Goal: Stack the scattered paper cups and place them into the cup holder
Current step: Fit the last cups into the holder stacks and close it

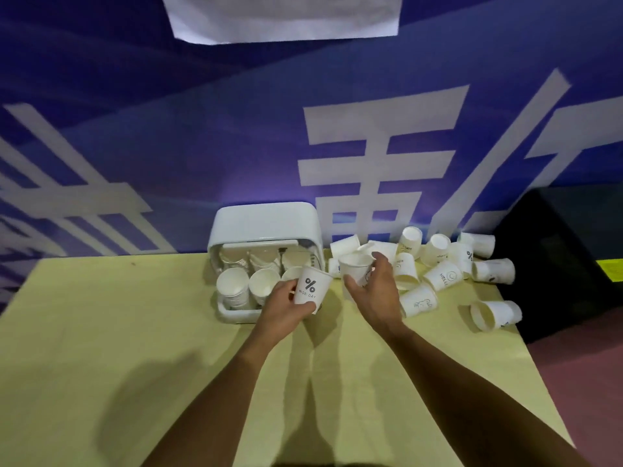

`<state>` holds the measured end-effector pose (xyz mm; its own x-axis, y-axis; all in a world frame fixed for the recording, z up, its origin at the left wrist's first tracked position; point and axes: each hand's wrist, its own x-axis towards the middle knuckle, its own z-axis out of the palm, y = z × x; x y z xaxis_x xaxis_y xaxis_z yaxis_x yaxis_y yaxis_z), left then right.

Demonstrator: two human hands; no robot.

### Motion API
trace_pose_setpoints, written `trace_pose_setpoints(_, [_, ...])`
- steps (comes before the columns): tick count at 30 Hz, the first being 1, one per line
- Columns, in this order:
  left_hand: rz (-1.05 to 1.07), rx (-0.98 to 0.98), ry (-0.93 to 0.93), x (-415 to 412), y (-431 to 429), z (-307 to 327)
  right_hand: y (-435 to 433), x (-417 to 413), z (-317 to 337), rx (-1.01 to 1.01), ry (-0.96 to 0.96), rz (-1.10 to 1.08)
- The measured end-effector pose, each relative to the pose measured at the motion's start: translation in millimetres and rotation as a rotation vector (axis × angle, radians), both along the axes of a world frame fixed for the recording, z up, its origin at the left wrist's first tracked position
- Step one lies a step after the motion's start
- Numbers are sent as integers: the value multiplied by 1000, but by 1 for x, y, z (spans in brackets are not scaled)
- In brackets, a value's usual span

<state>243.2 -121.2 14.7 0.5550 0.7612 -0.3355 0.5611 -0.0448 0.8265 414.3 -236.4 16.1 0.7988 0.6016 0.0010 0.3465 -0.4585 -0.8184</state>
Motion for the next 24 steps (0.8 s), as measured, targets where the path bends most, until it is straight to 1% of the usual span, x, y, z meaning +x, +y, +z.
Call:
trace_pose_setpoints(3, [128,34,-32,-27,12,13,25,-23,7,52,-11,115])
trace_pose_setpoints(6, [227,87,-57,-48,23,18,44,-44,13,82,-6,180])
trace_pose_setpoints(11, [292,215,-29,-65,35,22,65,-67,16,149,-3,258])
trace_pose_setpoints(14, [295,273,11,-68,43,17,75,-73,11,112,-32,278])
trace_pose_setpoints(19, [275,267,18,-65,52,11,80,-76,-1,26,-72,278])
trace_pose_setpoints(24, [242,229,-10,-56,58,6,78,-75,-8,11,-96,264])
